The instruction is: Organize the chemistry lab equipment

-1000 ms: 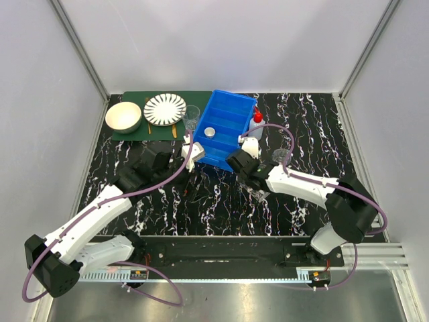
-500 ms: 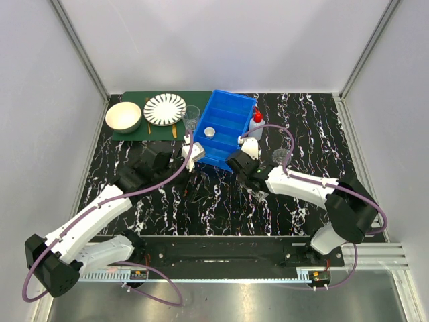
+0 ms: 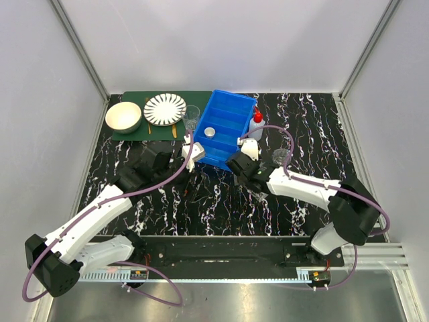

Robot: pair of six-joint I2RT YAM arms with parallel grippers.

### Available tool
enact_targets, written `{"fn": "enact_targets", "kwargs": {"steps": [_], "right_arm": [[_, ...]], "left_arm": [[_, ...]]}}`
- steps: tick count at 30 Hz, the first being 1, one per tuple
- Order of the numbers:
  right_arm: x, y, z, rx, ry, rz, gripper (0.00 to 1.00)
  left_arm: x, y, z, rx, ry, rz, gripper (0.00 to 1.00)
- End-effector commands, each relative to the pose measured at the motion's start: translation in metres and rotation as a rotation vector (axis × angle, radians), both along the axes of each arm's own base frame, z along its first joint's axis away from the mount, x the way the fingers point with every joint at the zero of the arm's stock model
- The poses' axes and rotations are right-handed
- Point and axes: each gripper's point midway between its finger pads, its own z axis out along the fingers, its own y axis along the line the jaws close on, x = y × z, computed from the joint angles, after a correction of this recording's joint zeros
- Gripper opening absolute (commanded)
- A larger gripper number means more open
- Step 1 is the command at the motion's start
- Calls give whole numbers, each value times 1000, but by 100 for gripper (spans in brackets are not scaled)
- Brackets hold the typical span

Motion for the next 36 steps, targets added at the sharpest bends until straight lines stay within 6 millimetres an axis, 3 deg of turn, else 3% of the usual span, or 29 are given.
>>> {"fn": "enact_targets", "kwargs": {"steps": [1, 5, 11, 14, 20, 24, 25, 29, 32, 36], "right_arm": [[4, 8, 41, 39, -84, 11, 64], [3, 10, 70, 81, -116, 17, 66], [-6, -2, 111, 132, -158, 4, 68], [-13, -18, 117, 105, -153, -26, 68], [-33, -58, 105, 31, -120, -140, 66], [-40, -77, 92, 2, -109, -208, 48], [-41, -79, 90, -4, -106, -215, 35], [-38, -85, 80, -43, -99, -241, 10], [-31, -84, 73, -58, -93, -253, 0], [-19, -80, 61, -64, -81, -248, 0]], "left_arm": [[2, -3, 6, -17, -17, 0, 99], [2, -4, 6, -19, -19, -3, 99], [2, -3, 6, -20, -22, -1, 99], [2, -3, 7, -22, -23, 0, 99], [1, -2, 9, -29, -26, 0, 99], [-1, -3, 10, -30, -25, -3, 99], [-1, -3, 9, -28, -23, -4, 99], [-1, -3, 11, -33, -29, -5, 99], [-1, -3, 11, -33, -27, -8, 99], [-2, -3, 11, -33, -31, -6, 99]]}}
